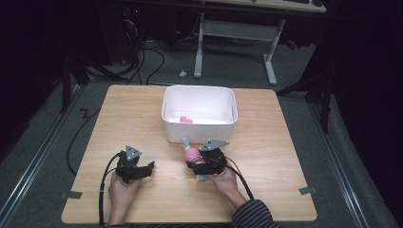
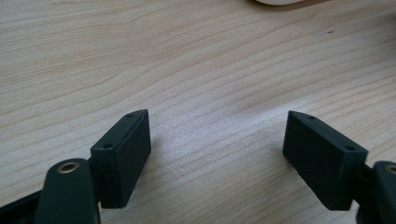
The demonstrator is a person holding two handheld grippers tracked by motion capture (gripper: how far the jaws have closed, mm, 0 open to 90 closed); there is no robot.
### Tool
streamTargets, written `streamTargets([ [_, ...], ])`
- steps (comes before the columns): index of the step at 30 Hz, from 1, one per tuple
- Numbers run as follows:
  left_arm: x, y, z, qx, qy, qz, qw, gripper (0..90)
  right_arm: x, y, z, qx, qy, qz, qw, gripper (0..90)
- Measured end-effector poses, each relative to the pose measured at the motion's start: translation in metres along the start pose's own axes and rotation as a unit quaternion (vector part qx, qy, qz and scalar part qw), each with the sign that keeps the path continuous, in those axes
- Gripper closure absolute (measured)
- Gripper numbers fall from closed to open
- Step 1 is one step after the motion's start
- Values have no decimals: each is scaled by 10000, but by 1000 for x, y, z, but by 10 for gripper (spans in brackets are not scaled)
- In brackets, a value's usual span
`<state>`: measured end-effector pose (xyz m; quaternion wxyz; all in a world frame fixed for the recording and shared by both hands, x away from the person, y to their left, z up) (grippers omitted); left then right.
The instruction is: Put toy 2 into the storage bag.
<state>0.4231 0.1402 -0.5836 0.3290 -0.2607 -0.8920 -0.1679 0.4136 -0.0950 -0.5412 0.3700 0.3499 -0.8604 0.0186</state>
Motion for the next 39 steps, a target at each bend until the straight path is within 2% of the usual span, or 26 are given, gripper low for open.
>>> streamTargets([
  [7,0,0,0,0,0,-3,10000,235,25,-2,-5,-14,-172,-55,9998,333],
  [23,0,0,0,2,0,-3,10000,234,79,-11,-24,163,-509,123,9985,334],
  [29,0,0,0,1,-1,-4,10000,234,99,-18,-37,170,-673,186,9974,334],
  [33,0,0,0,0,0,-4,10000,235,109,-21,-48,300,-737,307,9964,333],
  [39,0,0,0,0,0,-4,10000,234,124,-25,-70,390,-938,341,9942,334],
])
Point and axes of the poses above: each handheld gripper's, and its own axes: x roughly backward along the jaws, z roughly out of its underside, y roughly to its left, the point moved 7 cm from there along -x, roughly forward along the jaws, and after that the axes turned 11 degrees about -x, right-handed, at the moved point
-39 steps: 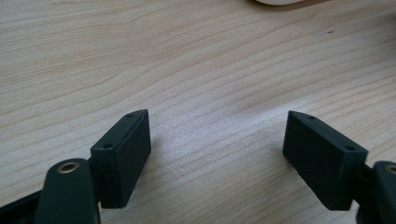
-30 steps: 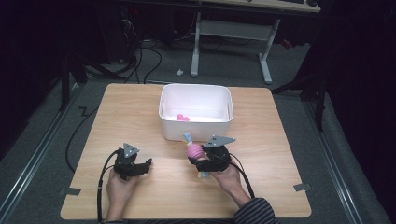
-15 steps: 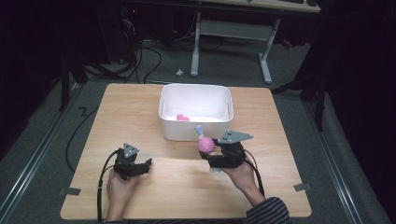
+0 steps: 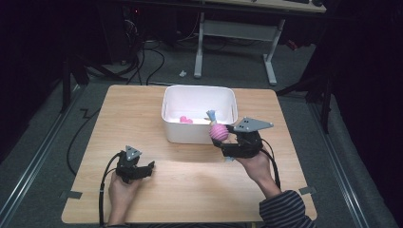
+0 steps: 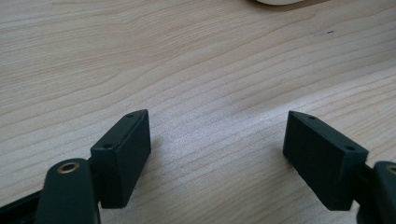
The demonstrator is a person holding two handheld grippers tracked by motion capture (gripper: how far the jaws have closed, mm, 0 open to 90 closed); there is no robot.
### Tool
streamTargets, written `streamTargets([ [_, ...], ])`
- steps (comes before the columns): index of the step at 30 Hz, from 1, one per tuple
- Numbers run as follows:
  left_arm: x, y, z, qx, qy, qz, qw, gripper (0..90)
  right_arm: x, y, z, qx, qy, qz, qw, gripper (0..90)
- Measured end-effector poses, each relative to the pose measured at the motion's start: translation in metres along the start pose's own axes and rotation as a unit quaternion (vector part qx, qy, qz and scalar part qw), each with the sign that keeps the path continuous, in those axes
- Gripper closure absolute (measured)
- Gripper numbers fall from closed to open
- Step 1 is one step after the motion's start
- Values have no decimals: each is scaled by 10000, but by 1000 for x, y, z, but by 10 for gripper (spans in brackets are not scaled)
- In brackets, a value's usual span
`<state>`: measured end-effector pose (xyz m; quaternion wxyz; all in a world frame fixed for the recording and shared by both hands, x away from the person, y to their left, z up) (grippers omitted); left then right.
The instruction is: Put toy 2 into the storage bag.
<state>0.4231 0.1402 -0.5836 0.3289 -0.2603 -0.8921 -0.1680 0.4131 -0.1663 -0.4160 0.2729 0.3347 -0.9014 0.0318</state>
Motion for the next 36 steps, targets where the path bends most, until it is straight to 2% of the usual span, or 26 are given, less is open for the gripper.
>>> streamTargets([
  [10,0,0,0,0,1,3,10000,234,0,-19,-26,-40,-13,80,10000,334],
  [14,0,0,0,-2,2,3,10000,234,-5,-30,-34,-147,25,109,9998,333],
  [25,0,0,0,-3,2,-3,10000,234,-22,-51,-39,-288,294,275,9988,333],
  [36,0,0,0,0,2,0,10000,234,-36,-67,-36,-466,615,428,9961,331],
])
Point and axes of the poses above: each handheld gripper's, and its own axes: x roughly backward along the jaws, z roughly out of its underside, y roughly to its left, the point moved 7 cm from there along -x, roughly forward along the jaws, and after that the axes turned 11 degrees about -x, right-handed, at the moved point
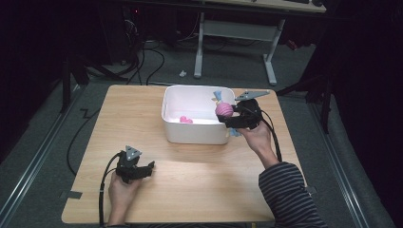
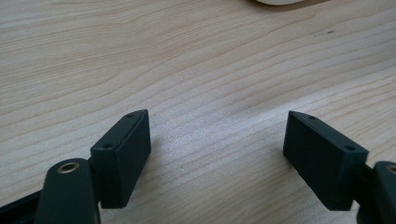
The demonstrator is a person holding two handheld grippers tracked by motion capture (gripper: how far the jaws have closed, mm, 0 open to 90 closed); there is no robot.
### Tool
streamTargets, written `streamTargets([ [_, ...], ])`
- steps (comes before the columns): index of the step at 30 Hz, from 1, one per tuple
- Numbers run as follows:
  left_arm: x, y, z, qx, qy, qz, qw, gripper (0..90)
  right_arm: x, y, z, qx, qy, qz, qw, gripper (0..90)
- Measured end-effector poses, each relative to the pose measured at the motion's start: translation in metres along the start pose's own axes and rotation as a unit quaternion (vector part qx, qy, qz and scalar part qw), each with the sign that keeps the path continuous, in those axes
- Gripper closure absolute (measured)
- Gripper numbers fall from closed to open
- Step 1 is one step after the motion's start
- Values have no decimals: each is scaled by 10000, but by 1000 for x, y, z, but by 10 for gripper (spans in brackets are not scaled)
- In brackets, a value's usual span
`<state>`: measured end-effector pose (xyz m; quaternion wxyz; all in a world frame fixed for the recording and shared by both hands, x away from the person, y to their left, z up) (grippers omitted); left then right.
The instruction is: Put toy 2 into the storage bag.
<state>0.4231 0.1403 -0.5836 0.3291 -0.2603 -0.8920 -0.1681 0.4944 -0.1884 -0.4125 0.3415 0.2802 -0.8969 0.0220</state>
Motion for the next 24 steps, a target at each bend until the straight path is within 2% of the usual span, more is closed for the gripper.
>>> streamTargets([
  [15,0,0,0,-2,0,-2,10000,233,-11,-16,7,-160,316,128,9993,328],
  [24,0,0,0,-2,-1,-2,10000,233,-14,-17,9,-205,412,135,9988,321],
])
Point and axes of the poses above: each handheld gripper's, and its own axes: x roughly backward along the jaws, z roughly out of its underside, y roughly to its left, the point moved 7 cm from there along -x, roughly forward along the jaws, and after that the axes turned 11 degrees about -x, right-handed, at the moved point
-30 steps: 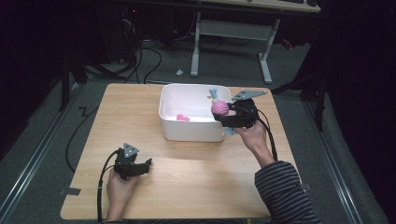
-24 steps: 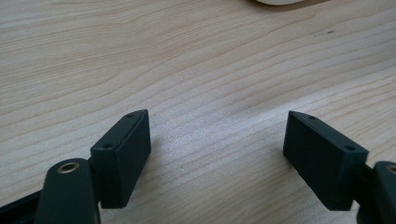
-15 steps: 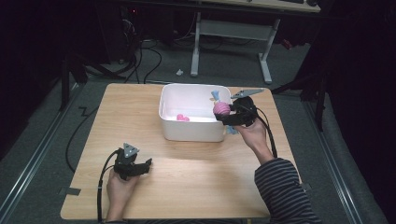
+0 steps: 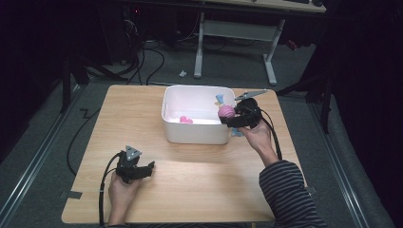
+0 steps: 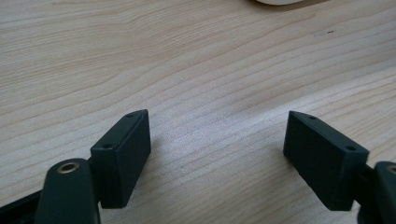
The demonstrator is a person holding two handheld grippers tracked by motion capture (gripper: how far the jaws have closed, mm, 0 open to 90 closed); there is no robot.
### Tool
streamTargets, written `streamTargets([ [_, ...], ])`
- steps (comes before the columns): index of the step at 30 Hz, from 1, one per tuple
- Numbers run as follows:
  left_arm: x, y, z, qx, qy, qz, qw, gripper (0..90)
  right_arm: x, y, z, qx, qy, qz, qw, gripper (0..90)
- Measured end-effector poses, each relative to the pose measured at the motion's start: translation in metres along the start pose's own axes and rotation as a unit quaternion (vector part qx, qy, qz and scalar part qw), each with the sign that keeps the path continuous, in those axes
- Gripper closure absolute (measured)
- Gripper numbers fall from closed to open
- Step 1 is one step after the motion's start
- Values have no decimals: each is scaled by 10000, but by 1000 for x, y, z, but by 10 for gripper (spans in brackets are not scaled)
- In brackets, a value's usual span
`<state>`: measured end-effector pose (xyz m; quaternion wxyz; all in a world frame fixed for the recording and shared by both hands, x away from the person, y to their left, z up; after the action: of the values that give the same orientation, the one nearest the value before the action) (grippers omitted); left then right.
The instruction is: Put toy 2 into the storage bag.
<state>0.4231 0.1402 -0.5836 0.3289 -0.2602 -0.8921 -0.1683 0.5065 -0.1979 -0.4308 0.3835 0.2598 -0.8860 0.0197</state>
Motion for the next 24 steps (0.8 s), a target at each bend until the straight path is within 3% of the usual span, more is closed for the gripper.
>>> streamTargets([
  [13,0,0,0,-1,0,-1,10000,232,4,-1,1,-64,-143,-87,9998,311],
  [24,0,0,0,-1,0,0,10000,232,25,-4,5,-189,-560,-141,9982,323],
])
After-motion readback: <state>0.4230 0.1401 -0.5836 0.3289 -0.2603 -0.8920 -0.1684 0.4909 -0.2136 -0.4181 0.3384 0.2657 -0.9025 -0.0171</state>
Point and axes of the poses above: each handheld gripper's, and its own axes: x roughly backward along the jaws, z roughly out of its underside, y roughly to its left, the point moved 7 cm from there along -x, roughly forward along the jaws, and after that the axes turned 11 degrees about -x, right-handed, at the moved point
